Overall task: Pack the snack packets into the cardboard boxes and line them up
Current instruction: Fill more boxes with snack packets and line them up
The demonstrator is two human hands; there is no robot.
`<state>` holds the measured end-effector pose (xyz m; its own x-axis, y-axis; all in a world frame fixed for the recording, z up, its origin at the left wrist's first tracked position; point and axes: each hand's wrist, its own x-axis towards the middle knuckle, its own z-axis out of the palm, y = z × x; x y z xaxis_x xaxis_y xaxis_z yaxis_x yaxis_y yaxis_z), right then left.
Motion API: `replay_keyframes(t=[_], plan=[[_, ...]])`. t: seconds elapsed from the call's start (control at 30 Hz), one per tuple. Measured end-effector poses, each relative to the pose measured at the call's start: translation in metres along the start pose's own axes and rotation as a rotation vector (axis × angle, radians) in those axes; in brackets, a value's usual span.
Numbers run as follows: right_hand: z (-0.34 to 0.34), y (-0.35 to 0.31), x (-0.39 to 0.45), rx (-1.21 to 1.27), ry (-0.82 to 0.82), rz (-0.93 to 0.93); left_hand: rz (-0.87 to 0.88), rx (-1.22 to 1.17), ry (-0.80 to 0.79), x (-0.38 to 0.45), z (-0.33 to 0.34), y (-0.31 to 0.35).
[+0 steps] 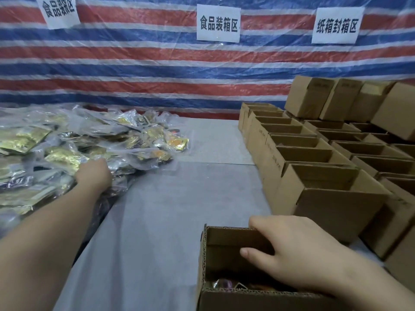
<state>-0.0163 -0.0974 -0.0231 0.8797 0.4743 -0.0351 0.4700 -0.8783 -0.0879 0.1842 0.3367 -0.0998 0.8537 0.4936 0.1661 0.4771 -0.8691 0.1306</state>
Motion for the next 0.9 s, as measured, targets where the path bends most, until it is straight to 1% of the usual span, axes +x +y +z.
replay_keyframes(t=[0.1, 0.17, 0.23, 0.3, 0.37, 0.43, 0.5, 0.53, 0.6, 0.67, 0.7, 0.8, 0.9], plan=[[0.000, 0.000, 0.000, -0.009, 0.010, -0.001, -0.020, -0.111, 0.045, -0.009, -0.013, -0.001], [0.001, 0.001, 0.001, -0.015, 0.016, -0.007, -0.042, -0.257, 0.095, -0.014, -0.016, 0.006], [0.002, 0.002, 0.003, -0.026, 0.012, -0.011, -0.061, -0.366, 0.099, -0.023, -0.018, 0.012], [0.002, 0.003, 0.004, -0.025, 0.001, -0.007, -0.065, -0.288, 0.019, -0.031, -0.016, 0.012], [0.001, 0.005, 0.006, -0.026, -0.008, -0.006, -0.098, -0.098, -0.077, -0.038, -0.012, 0.005], [0.001, 0.006, 0.006, -0.022, -0.016, -0.007, -0.167, 0.089, -0.141, -0.044, -0.010, 0.000], [0.002, 0.006, 0.006, -0.018, -0.017, -0.009, -0.168, 0.173, -0.214, -0.046, -0.009, -0.001], [0.003, 0.007, 0.006, -0.023, -0.016, -0.010, -0.141, 0.156, -0.247, -0.045, -0.009, -0.002], [0.003, 0.006, 0.006, -0.030, -0.012, -0.007, -0.117, 0.004, -0.292, -0.041, -0.013, -0.001], [0.003, 0.006, 0.006, -0.029, -0.002, -0.009, -0.126, -0.145, -0.282, -0.040, -0.019, 0.000], [0.003, 0.006, 0.007, -0.025, 0.000, -0.011, -0.119, -0.171, -0.263, -0.042, -0.021, 0.002], [0.003, 0.006, 0.006, -0.019, -0.009, -0.008, -0.058, -0.144, -0.231, -0.050, -0.023, 0.008], [0.003, 0.006, 0.005, -0.021, -0.004, -0.006, -0.076, -0.207, -0.237, -0.058, -0.022, 0.013]])
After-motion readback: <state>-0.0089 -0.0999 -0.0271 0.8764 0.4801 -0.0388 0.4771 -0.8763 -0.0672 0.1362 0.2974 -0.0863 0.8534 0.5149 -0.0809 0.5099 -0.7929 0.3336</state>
